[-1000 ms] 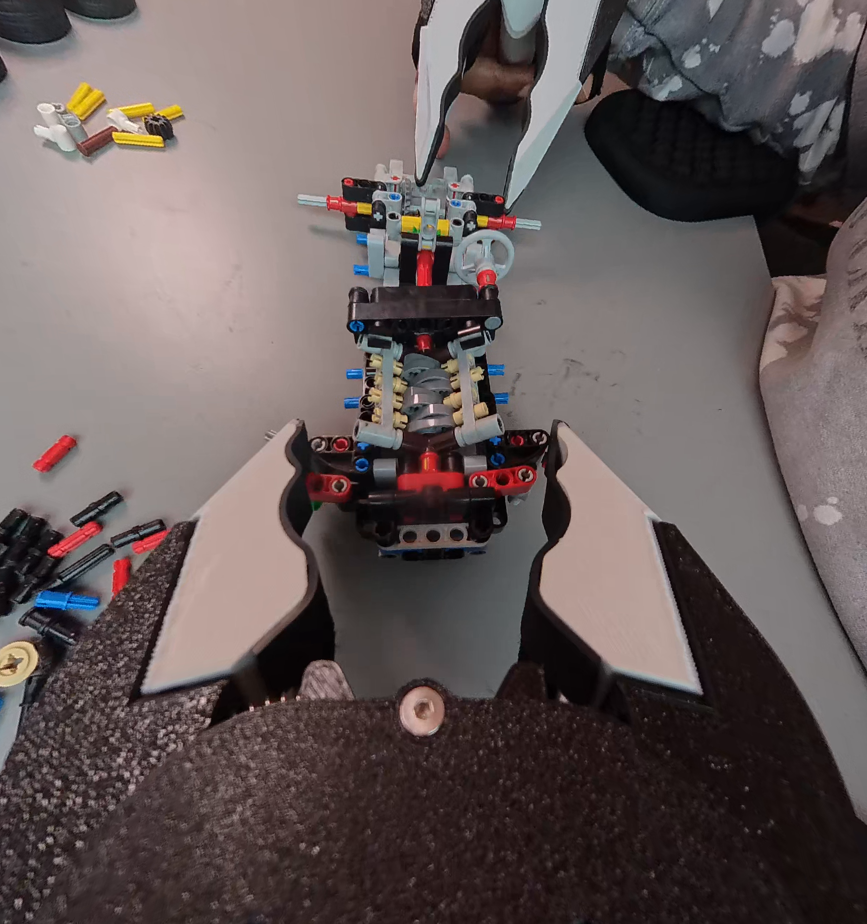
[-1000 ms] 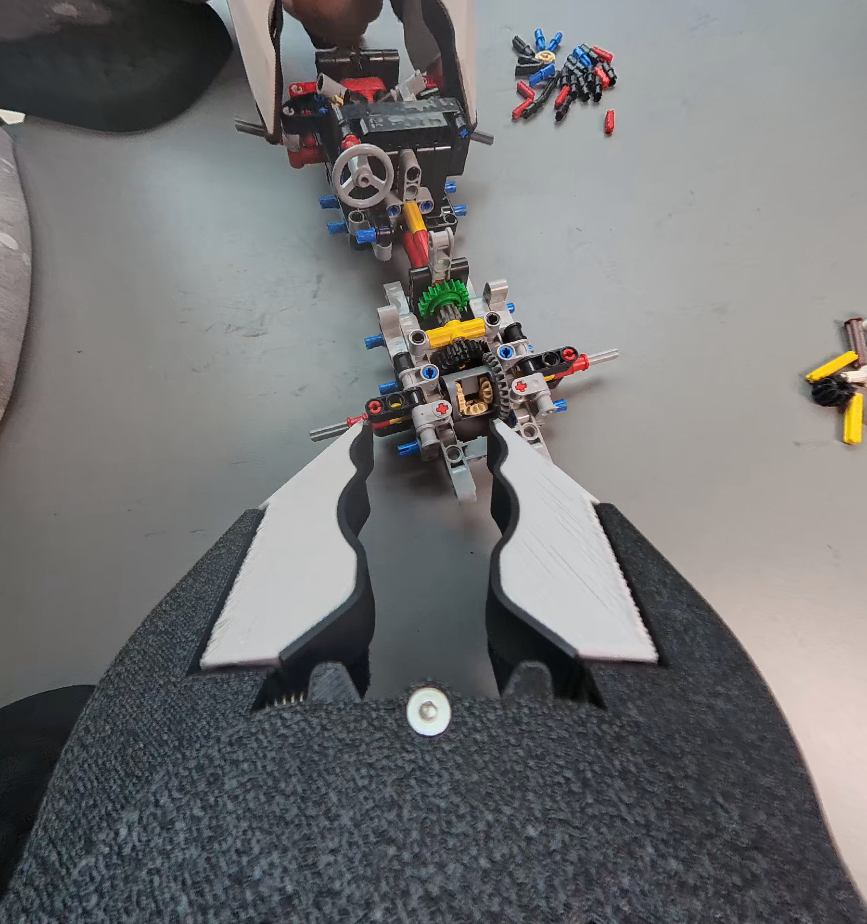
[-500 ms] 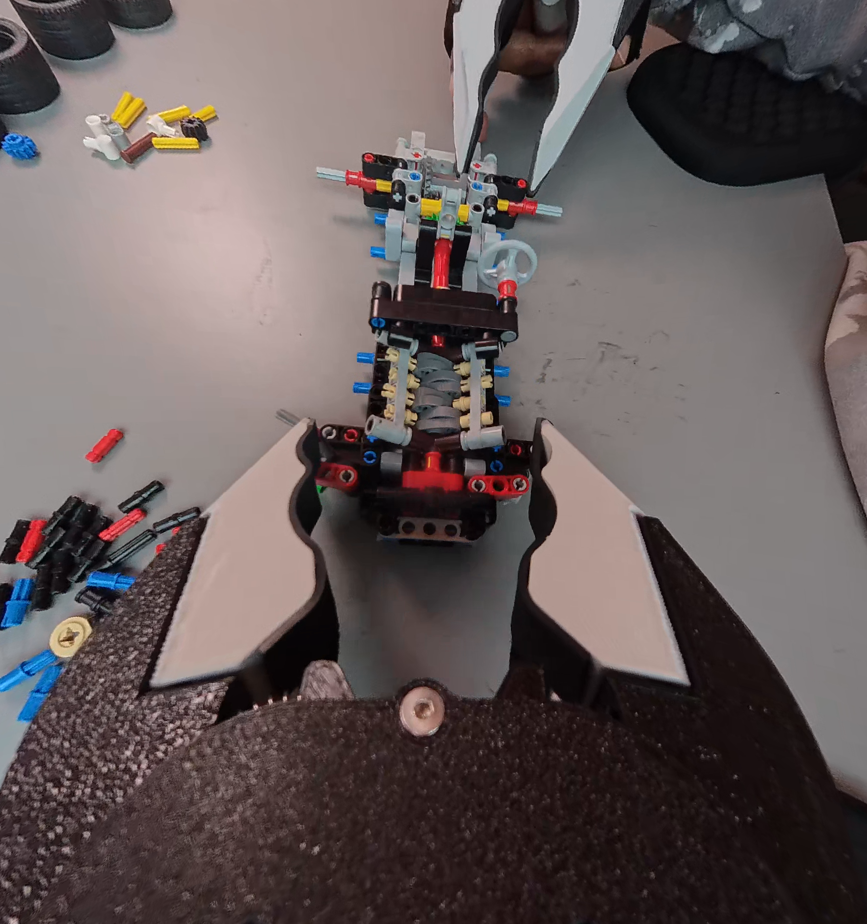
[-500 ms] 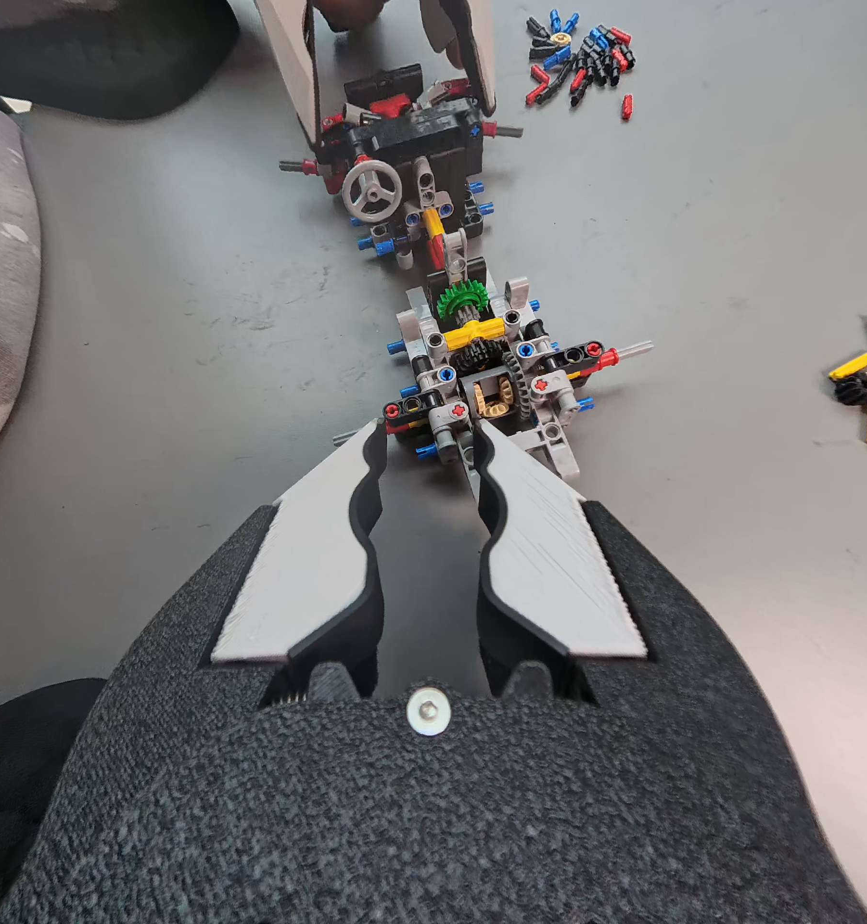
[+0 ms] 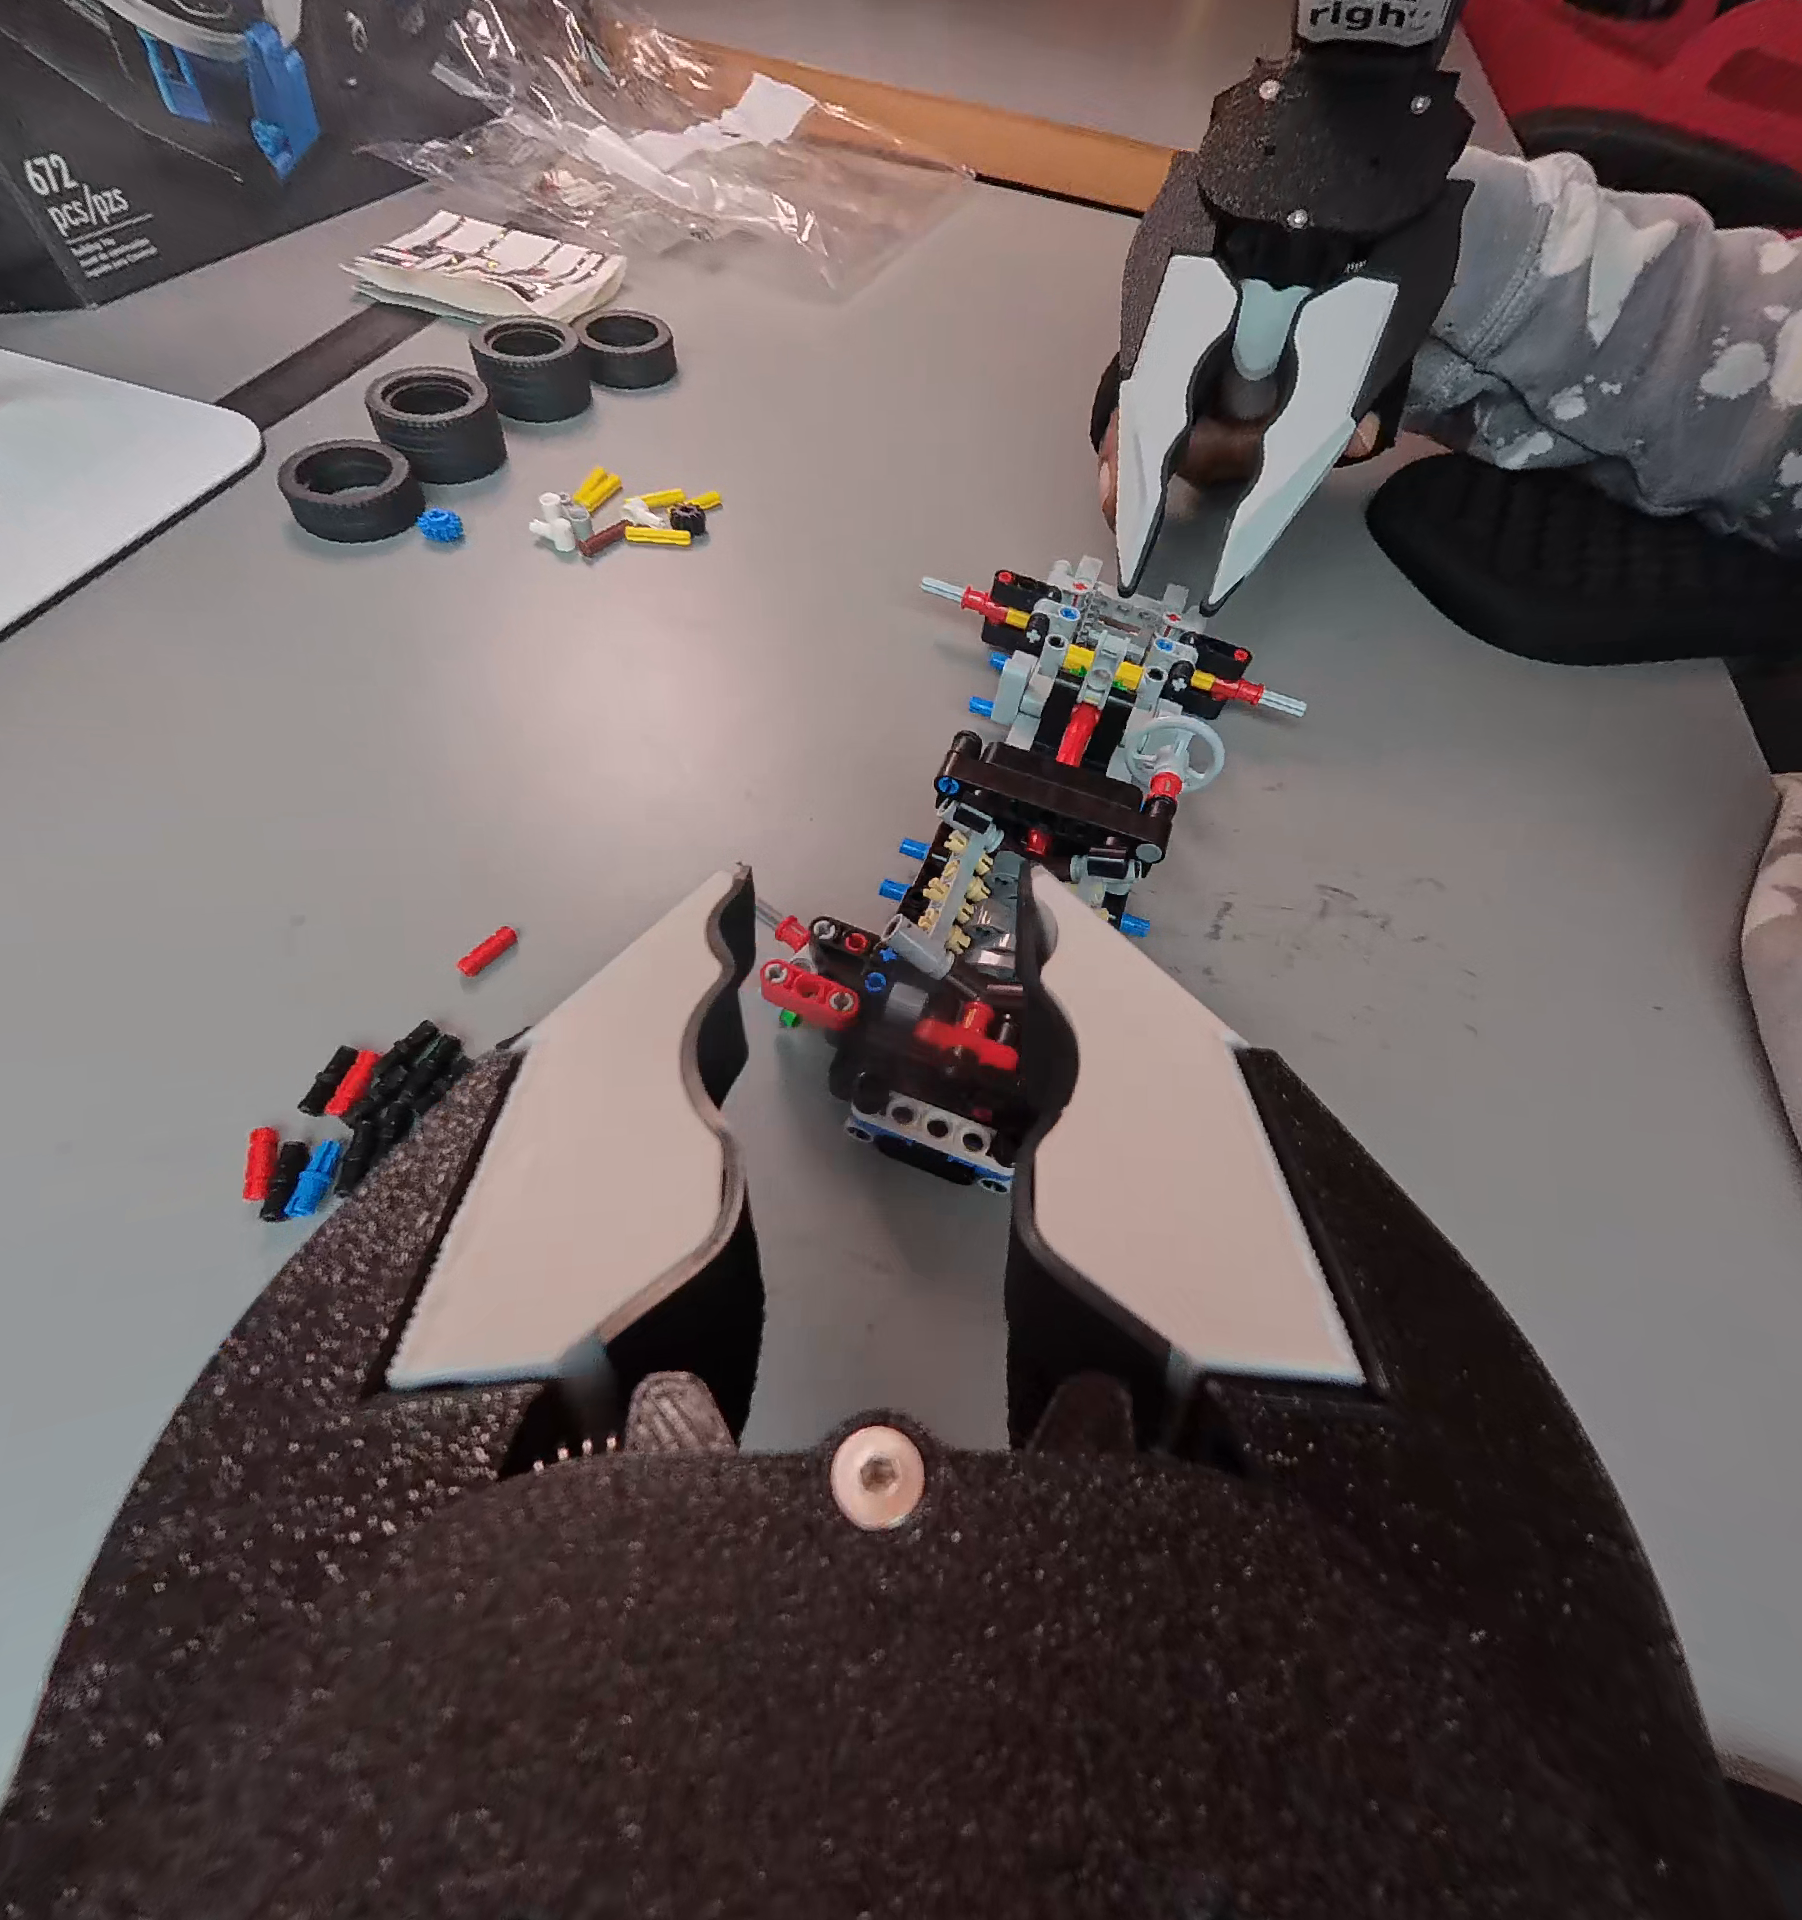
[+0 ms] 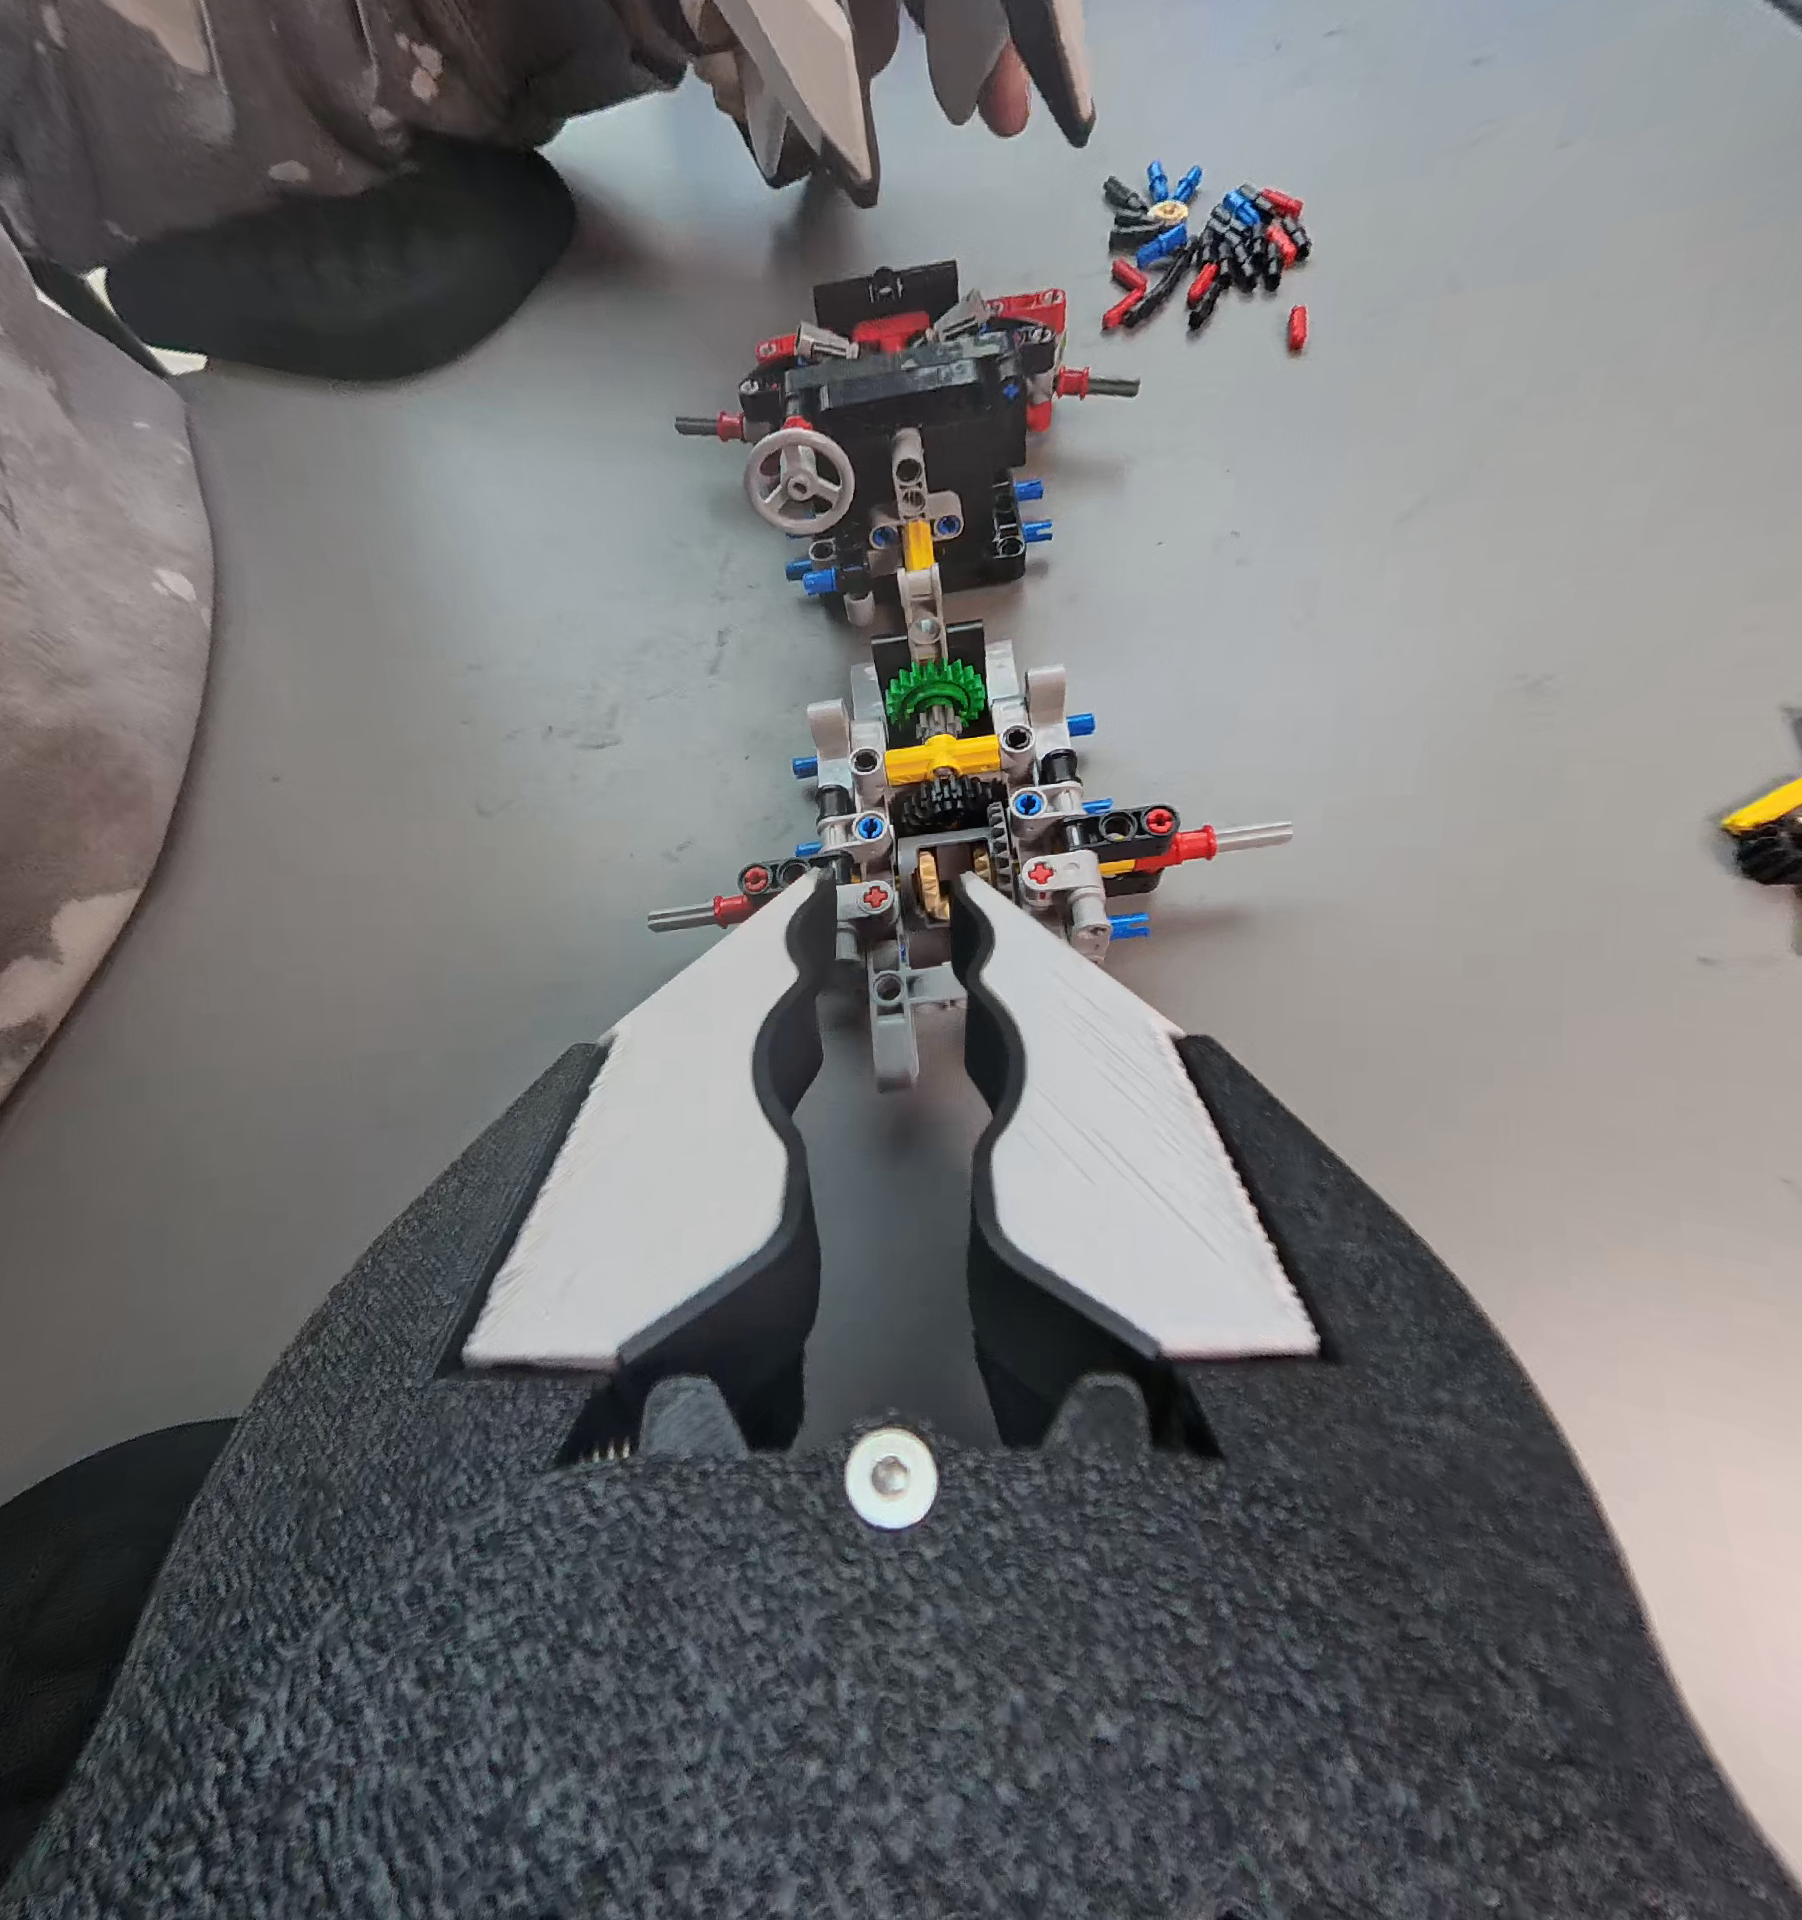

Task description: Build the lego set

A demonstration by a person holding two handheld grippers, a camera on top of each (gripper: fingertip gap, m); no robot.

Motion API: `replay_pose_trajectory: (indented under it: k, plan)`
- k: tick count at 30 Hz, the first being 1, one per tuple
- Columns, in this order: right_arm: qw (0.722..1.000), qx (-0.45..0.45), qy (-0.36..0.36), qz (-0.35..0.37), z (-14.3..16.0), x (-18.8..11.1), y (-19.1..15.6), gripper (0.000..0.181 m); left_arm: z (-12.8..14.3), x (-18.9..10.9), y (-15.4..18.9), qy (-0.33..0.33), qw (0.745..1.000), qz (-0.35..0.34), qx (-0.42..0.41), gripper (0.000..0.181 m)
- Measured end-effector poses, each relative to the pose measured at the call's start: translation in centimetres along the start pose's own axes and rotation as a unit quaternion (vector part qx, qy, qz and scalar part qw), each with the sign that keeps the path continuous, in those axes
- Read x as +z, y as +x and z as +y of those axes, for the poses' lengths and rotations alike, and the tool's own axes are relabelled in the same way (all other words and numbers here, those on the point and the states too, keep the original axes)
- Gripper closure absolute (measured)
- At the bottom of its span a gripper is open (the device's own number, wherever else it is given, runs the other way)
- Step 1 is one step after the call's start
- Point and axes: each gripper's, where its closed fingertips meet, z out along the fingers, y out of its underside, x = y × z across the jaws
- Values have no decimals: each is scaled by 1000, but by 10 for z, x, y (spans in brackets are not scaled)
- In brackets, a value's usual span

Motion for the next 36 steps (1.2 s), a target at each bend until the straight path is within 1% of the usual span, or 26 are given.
replay_pose_trajectory:
  k: [1,6,8,10,14,18,21,26,28,32,34,36]
  plan:
    - [1000,-1,6,5,-2,0,2,160,0,-1,-2,2,1000,-3,-2,131]
    - [999,-12,26,25,-11,1,7,150,-7,-4,-10,24,999,-26,-2,127]
    - [998,-14,43,37,-17,0,10,146,-14,-8,-15,47,998,-43,-3,124]
    - [996,-16,72,57,-26,-4,17,143,-26,-14,-22,83,994,-69,-2,121]
    - [984,-16,137,110,-45,-18,35,142,-49,-39,-43,160,976,-148,0,118]
    - [970,-10,185,155,-59,-33,50,142,-62,-64,-60,212,955,-208,-10,117]
    - [961,-8,208,181,-64,-41,57,142,-66,-79,-69,235,942,-240,-19,116]
    - [951,-4,228,207,-68,-50,65,143,-70,-91,-74,260,930,-257,-27,118]
    - [951,-3,229,208,-68,-50,65,145,-74,-97,-72,273,925,-263,-22,124]
    - [948,-4,232,217,-70,-51,67,155,-82,-106,-70,295,911,-287,-2,144]
    - [945,6,242,221,-72,-52,69,158,-88,-109,-79,289,905,-312,11,160]
    - [939,19,256,227,-75,-54,72,161,-103,-111,-93,285,899,-333,17,171]
